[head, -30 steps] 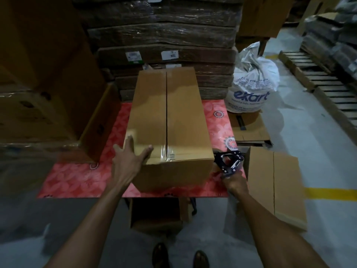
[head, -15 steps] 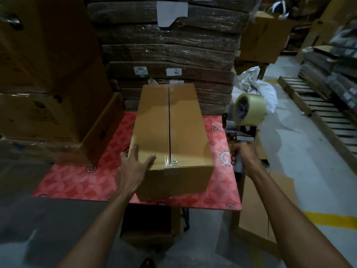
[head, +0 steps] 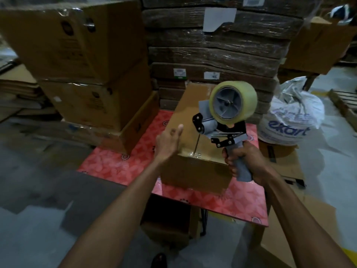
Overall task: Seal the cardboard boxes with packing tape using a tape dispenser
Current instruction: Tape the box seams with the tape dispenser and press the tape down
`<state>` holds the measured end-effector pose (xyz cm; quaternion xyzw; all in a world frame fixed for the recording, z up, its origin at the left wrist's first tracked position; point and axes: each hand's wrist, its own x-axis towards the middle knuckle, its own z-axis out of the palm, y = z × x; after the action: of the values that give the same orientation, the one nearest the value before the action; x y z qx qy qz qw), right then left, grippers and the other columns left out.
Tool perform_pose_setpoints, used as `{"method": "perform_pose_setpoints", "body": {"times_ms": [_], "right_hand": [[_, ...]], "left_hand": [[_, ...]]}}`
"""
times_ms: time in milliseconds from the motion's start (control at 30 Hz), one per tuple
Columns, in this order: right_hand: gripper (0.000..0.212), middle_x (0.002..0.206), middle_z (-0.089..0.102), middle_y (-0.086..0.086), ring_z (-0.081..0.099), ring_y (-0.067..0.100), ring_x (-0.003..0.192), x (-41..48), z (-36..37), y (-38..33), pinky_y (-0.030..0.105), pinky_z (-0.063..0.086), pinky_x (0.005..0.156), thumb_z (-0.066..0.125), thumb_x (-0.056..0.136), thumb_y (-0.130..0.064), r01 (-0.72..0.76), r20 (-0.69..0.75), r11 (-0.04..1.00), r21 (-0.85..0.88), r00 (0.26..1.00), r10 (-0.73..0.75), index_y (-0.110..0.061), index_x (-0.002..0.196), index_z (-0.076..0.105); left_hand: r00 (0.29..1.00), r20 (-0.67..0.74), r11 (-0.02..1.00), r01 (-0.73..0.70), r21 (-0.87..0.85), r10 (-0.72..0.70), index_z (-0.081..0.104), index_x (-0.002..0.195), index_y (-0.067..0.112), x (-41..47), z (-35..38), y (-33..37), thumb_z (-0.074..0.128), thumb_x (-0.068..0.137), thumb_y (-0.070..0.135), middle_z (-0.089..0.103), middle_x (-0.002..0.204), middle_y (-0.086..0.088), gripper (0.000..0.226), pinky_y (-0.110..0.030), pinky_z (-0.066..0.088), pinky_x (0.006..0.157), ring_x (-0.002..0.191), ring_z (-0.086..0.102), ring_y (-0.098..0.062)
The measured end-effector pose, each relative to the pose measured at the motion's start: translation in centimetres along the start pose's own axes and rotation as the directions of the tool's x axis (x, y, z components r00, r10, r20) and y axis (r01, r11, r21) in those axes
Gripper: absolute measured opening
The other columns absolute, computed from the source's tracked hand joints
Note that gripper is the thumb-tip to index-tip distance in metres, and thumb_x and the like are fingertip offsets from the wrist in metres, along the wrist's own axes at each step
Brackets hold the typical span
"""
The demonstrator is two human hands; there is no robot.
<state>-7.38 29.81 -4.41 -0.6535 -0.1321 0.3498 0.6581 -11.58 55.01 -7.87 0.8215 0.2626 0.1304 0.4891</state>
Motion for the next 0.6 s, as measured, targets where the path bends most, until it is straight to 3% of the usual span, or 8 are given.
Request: {"method": "perform_pose_setpoints", "body": {"times_ms": [33, 67, 133, 167, 267, 367, 500, 600], "right_hand": [[0.017, 0.057, 0.042, 0.012, 0.038, 0.021, 0.04, 0.2, 0.5, -0.3, 0.028, 0.032, 0.044, 0.055, 0.062, -0.009, -0.003, 0.037, 1.0, -0.024, 0.999, 0.004, -0.001, 0.077, 0.054], [0.018, 0.059, 0.042, 0.013, 0.039, 0.021, 0.04, 0.6, 0.9, -0.5, 0.027, 0.033, 0.042, 0.055, 0.063, -0.009, -0.003, 0.068, 0.999, -0.043, 0.998, 0.006, 0.0, 0.079, 0.053], [0.023, 0.067, 0.044, 0.018, 0.039, 0.022, 0.042, 1.3, 1.4, -0.6, 0.027, 0.035, 0.041, 0.055, 0.066, -0.009, -0.004, 0.11, 0.997, -0.074, 0.994, 0.012, 0.0, 0.087, 0.054], [0.026, 0.074, 0.045, 0.021, 0.04, 0.023, 0.045, 1.8, 1.5, -0.7, 0.028, 0.035, 0.042, 0.056, 0.067, -0.009, -0.008, 0.127, 0.995, -0.101, 0.992, 0.02, 0.0, 0.091, 0.054], [0.026, 0.082, 0.047, 0.024, 0.038, 0.026, 0.052, 2.5, 2.3, -1.2, 0.031, 0.034, 0.046, 0.058, 0.066, -0.008, 0.009, 0.179, 0.978, -0.206, 0.983, 0.029, -0.002, 0.091, 0.054], [0.028, 0.081, 0.046, 0.024, 0.038, 0.024, 0.052, 3.0, 3.4, -1.6, 0.03, 0.032, 0.047, 0.056, 0.063, -0.006, 0.022, 0.214, 0.968, -0.25, 0.976, 0.033, -0.002, 0.09, 0.051], [0.03, 0.068, 0.046, 0.017, 0.041, 0.02, 0.045, 3.9, 4.3, -1.6, 0.03, 0.033, 0.047, 0.056, 0.064, -0.006, -0.001, 0.234, 0.967, -0.254, 0.97, 0.062, -0.004, 0.094, 0.052], [0.032, 0.075, 0.046, 0.02, 0.04, 0.021, 0.048, 4.9, 4.4, -1.4, 0.029, 0.033, 0.045, 0.057, 0.065, -0.002, -0.006, 0.247, 0.969, -0.247, 0.967, 0.069, -0.005, 0.097, 0.054]], "left_hand": [[0.971, 0.159, 0.932, 0.217, -0.292, -0.176, 0.069, 0.095, 0.008, -0.8, 0.2, 0.6, 0.043, 0.097, 0.066, 0.073, 0.093, -0.018, 0.064, -0.04, 0.053, 0.075, 0.08, 0.066, -0.03], [0.871, 0.409, 0.77, 0.451, -0.45, -0.271, 0.07, 0.098, 0.002, -1.6, 0.1, 0.9, 0.038, 0.096, 0.07, 0.072, 0.093, -0.023, 0.075, -0.041, 0.053, 0.075, 0.081, 0.067, -0.032], [0.653, 0.717, 0.479, 0.724, -0.497, -0.243, 0.065, 0.119, -0.009, -2.9, -0.6, 0.6, 0.036, 0.091, 0.077, 0.069, 0.104, -0.03, 0.095, -0.048, 0.056, 0.086, 0.092, 0.069, -0.037], [0.622, 0.754, 0.375, 0.764, -0.525, -0.212, 0.064, 0.119, -0.013, -3.6, -1.1, 0.6, 0.041, 0.092, 0.074, 0.069, 0.103, -0.03, 0.094, -0.05, 0.056, 0.09, 0.09, 0.071, -0.037], [0.745, 0.623, 0.192, 0.665, -0.722, -0.239, 0.071, 0.086, -0.011, -4.3, -2.0, 0.1, 0.053, 0.1, 0.044, 0.071, 0.081, -0.025, 0.06, -0.045, 0.06, 0.075, 0.069, 0.074, -0.032], [0.82, 0.506, 0.154, 0.555, -0.818, -0.269, 0.066, 0.1, -0.004, -3.9, -3.0, -0.5, 0.058, 0.099, 0.012, 0.073, 0.08, -0.02, 0.018, -0.029, 0.063, 0.063, 0.067, 0.074, -0.023], [0.805, 0.53, 0.186, 0.583, -0.791, -0.267, 0.061, 0.11, -0.006, -3.0, -4.6, -1.5, 0.06, 0.091, -0.001, 0.072, 0.089, -0.023, 0.02, -0.029, 0.062, 0.059, 0.074, 0.075, -0.025], [0.787, 0.572, 0.113, 0.606, -0.787, -0.231, 0.06, 0.104, -0.005, -1.9, -5.0, -2.7, 0.053, 0.096, 0.006, 0.069, 0.091, -0.023, 0.015, -0.031, 0.062, 0.063, 0.076, 0.072, -0.028]]}}
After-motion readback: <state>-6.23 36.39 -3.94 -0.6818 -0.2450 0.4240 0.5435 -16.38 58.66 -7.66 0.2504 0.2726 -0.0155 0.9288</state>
